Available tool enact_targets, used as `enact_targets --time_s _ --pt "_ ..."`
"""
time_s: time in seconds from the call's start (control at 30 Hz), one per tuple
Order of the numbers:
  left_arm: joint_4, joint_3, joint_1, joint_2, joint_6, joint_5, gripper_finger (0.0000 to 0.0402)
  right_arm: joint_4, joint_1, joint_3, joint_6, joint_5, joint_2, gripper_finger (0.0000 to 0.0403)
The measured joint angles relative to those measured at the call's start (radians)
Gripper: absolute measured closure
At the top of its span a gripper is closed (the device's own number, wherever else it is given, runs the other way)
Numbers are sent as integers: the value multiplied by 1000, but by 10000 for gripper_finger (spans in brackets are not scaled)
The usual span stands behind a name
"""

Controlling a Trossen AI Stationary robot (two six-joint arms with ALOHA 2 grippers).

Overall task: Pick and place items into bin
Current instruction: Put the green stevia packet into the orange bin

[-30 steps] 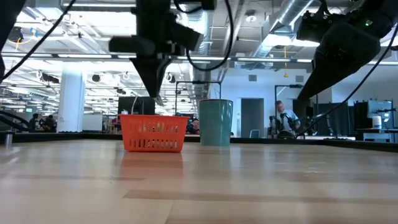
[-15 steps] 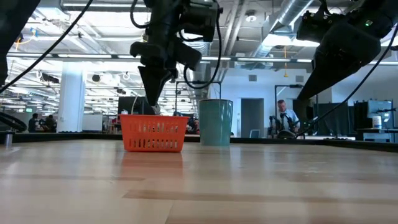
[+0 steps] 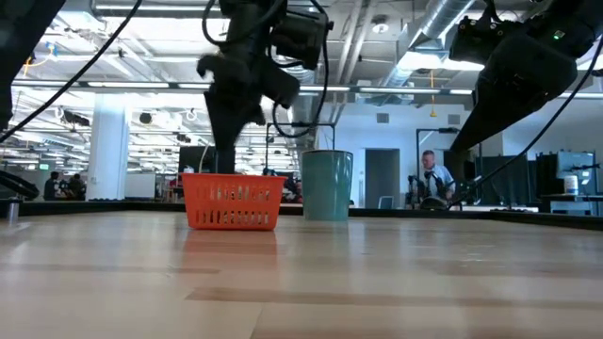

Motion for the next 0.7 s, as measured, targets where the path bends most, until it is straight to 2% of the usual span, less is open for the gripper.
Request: enact_targets --time_s 0.17,0.4,0.47,0.6,0.7 --pt "-208 56 -6 -3 -96 42 269 0 0 0 0 0 0 327" --pt "-213 65 -57 -137 -169 91 271 0 0 0 0 3 0 327" --pt "-213 65 -85 -186 -195 46 271 -1 0 0 0 3 0 327" --pt "-202 61 -165 -285 -299 -111 271 -6 0 0 0 6 0 327" --pt "-164 10 -248 -361 -379 -182 271 -8 0 0 0 28 0 327"
